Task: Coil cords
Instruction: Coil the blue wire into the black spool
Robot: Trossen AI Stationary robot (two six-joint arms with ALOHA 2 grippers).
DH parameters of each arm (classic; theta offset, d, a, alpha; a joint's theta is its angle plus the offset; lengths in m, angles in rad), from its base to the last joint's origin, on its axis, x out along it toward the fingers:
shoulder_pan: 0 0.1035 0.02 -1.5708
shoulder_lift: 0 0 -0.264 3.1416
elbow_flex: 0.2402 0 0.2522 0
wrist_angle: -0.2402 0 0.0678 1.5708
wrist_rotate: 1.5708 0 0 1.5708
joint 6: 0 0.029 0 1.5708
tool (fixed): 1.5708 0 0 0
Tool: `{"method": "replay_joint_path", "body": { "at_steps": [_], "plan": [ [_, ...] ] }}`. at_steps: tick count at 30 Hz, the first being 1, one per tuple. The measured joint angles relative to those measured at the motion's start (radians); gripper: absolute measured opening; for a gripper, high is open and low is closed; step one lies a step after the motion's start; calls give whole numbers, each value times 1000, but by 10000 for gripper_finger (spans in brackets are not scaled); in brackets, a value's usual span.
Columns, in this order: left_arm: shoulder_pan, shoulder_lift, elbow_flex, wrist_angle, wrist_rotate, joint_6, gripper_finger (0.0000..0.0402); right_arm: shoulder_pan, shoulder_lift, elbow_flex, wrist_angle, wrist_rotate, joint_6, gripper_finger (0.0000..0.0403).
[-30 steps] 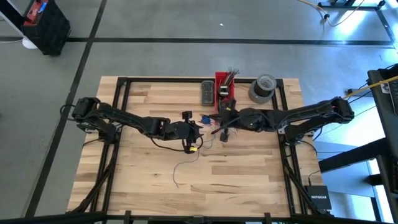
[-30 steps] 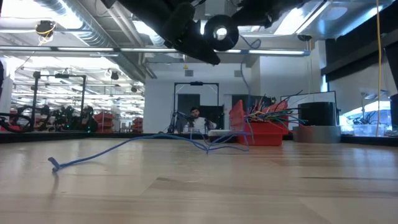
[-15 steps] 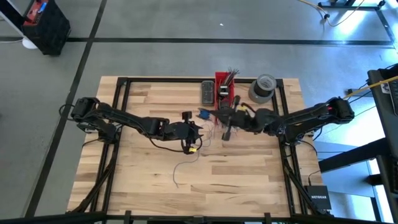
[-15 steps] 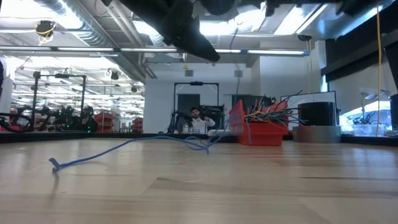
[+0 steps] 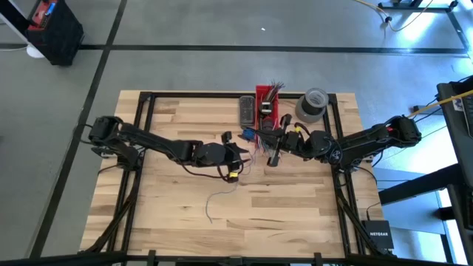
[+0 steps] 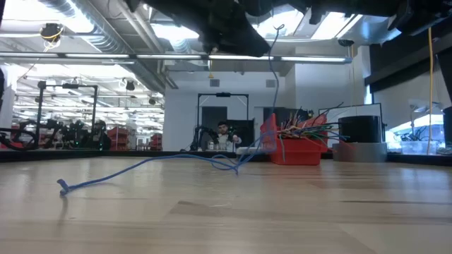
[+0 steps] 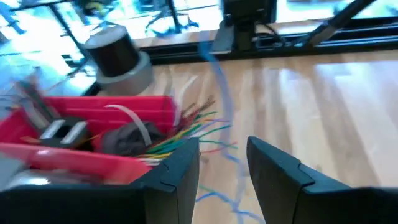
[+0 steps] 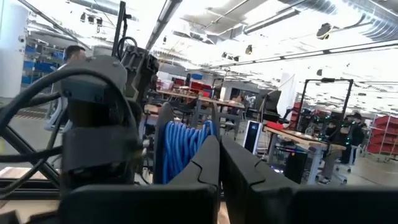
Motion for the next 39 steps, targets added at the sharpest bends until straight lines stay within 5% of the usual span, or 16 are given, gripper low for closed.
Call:
{"method": "replay_joint_path", "body": {
  "at_steps": [16,26,35,39],
  "plan": [
    [49,81,0,77,50,18,123,0,0,0,-3,0,-33,8],
    [51,99,0,99,45,96,7,0,0,0,-1,0,-33,8],
    [56,45,0,-108,-236,135,4,0,0,1,-5,0,-34,8],
    [56,-40,0,-249,-277,114,3,0,0,1,-28,0,-34,8]
  ]
}}
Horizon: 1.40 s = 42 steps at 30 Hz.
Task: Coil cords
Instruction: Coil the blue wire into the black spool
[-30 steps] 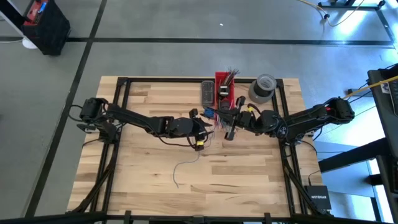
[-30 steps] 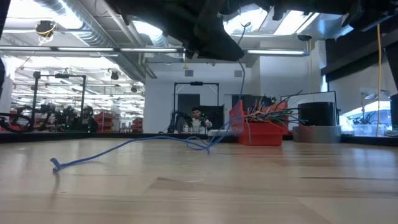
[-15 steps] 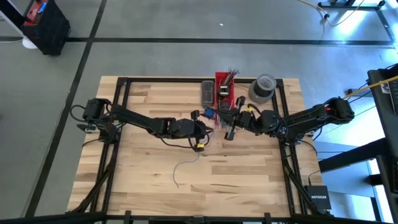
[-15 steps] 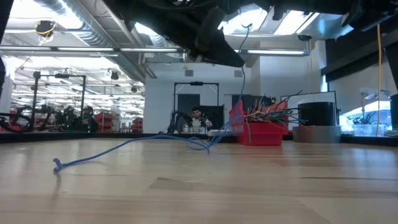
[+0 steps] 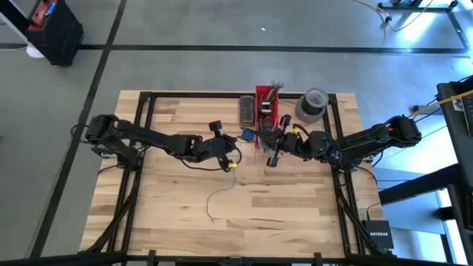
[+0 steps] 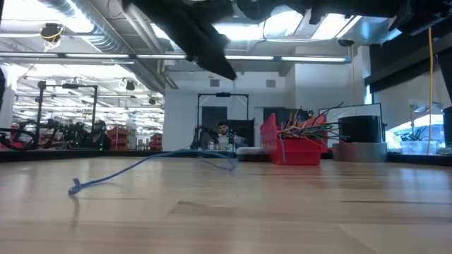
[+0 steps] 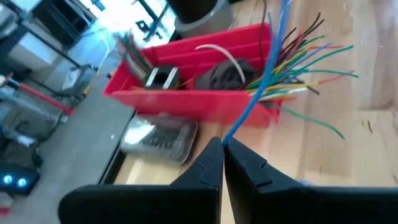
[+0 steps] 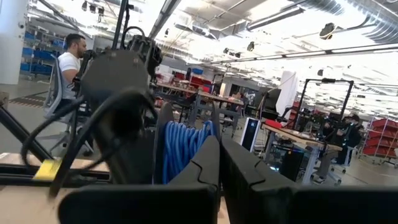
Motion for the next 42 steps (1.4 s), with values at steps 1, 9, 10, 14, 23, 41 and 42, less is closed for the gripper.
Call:
{"method": "replay_joint_path", "body": {
  "at_steps": [1,9,10,14,23,41,42],
  "plan": [
    [-2,-27,0,-43,-2,-15,3,0,0,0,1,0,-2,8],
    [15,-248,0,-229,-8,-62,1,0,0,0,-77,0,-20,8],
    [19,-277,0,-237,-8,-65,1,0,0,0,-82,0,-26,8],
    [32,-388,0,-241,50,-89,1,0,1,0,-91,0,-76,8],
    [54,-426,0,-131,325,-196,1,-36,2,0,-199,22,-171,8],
    [52,-130,0,337,452,-246,3,-67,2,0,-234,64,-140,8],
    [54,-117,0,346,452,-246,3,-66,2,0,-233,64,-139,8]
  ]
}}
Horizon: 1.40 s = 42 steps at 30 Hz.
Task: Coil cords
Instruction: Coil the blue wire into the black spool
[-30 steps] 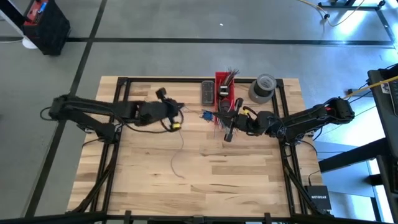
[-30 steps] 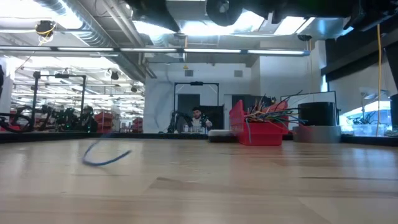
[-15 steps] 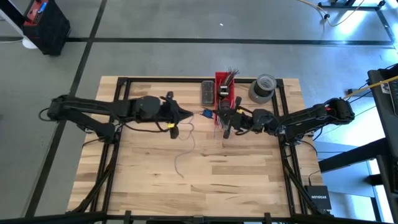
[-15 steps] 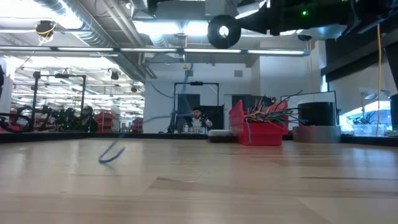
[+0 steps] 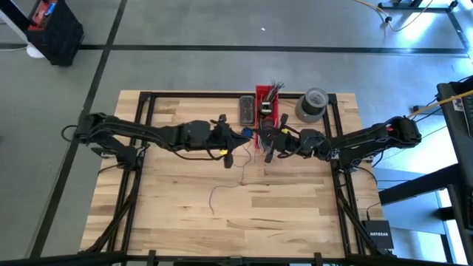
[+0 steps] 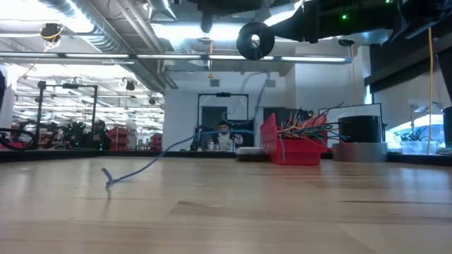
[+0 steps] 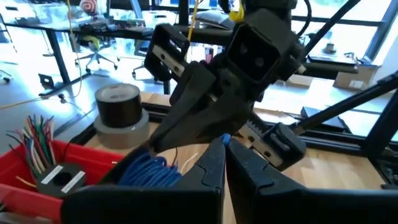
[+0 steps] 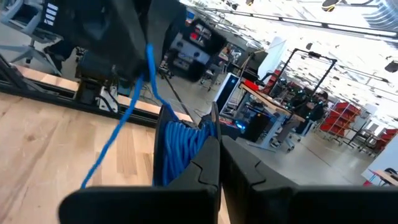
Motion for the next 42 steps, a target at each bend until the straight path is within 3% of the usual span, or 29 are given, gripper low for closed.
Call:
{"method": "replay_joint_path", "body": {
  "at_steps": [9,19,32,36,42],
  "plan": [
    [14,109,0,134,-1,26,3,0,1,21,-4,-17,61,8],
    [24,189,3,145,-18,29,4,0,1,68,-12,-12,238,8],
    [24,211,-5,17,-26,99,4,1,-4,155,32,-3,278,8],
    [23,210,3,44,-29,119,4,1,0,197,8,-10,257,8],
    [22,203,-2,-134,-30,134,4,1,0,219,-18,-12,212,8]
  ]
}}
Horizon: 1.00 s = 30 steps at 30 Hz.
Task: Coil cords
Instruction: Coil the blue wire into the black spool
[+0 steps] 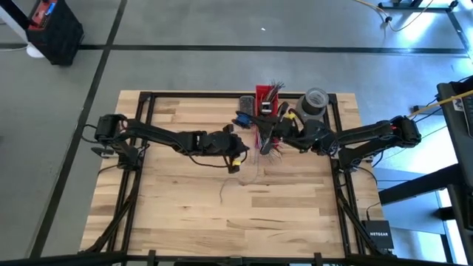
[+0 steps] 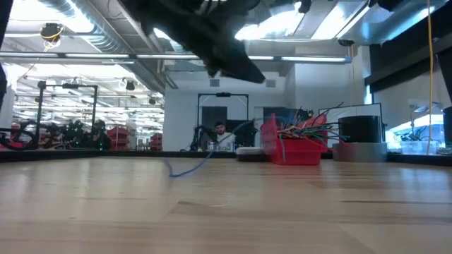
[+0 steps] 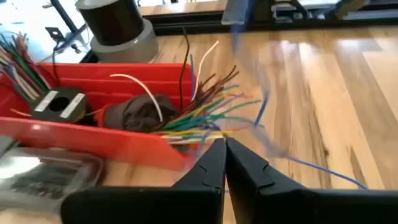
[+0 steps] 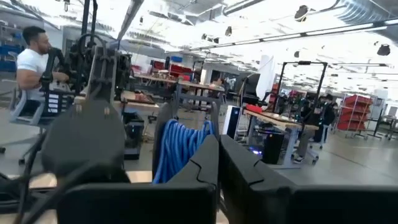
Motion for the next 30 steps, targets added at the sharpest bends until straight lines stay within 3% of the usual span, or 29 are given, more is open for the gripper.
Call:
{"method": "replay_joint_path", "body": {
  "at_steps": [6,10,19,25,30],
  "plan": [
    [-10,-81,1,-225,-2,23,4,0,0,0,-44,-1,-8,8],
    [-19,-107,3,-232,-3,-11,4,0,0,0,-73,-4,-8,8],
    [-31,-14,2,-226,-2,-6,10,0,0,0,-137,-4,-8,8],
    [-33,63,2,-225,-2,20,85,-1,0,-1,-176,-4,-8,8],
    [-33,89,2,-216,-3,142,140,-1,0,-2,-191,2,-8,8]
  ]
}}
